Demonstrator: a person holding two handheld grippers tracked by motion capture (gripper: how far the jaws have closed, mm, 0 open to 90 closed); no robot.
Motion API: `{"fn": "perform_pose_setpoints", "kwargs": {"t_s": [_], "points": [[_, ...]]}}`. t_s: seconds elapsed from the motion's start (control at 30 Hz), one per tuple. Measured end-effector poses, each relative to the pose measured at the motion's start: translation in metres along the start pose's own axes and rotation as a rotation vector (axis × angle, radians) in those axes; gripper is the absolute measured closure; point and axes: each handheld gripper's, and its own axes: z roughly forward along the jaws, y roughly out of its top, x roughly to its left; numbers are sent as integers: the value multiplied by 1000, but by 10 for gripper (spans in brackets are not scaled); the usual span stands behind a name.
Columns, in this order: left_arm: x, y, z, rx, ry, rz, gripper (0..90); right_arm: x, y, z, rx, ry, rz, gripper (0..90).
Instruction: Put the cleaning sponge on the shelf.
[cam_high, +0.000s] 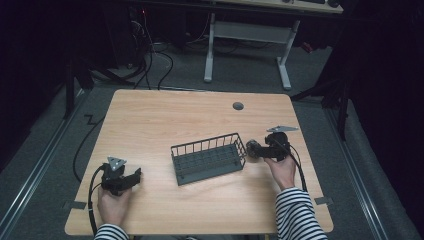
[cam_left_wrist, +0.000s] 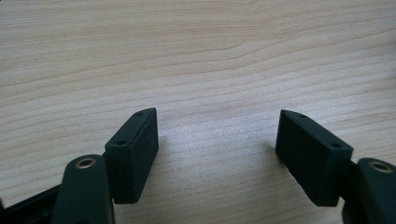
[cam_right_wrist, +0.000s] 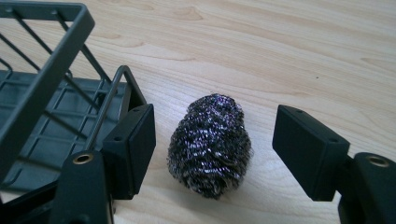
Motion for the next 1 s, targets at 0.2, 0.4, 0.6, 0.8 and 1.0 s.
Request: {"fn": "perform_pose_setpoints", "kwargs": {"t_s": [0.2,0.4,0.6,0.8,1.0], "points": [[0,0,0,0,-2,1,299,4,-2,13,35,-3,-10,299],[0,0,0,1,-3,4,294,2,-5,25,72,-21,-9,291],[0,0,0,-1,-5,-1,294,3,-9,35,120,-28,-19,324],[0,0,0,-1,-5,0,294,5,-10,36,118,-39,-37,372],[0,0,0,1,-6,1,292,1,-9,30,116,-17,-28,381]]}}
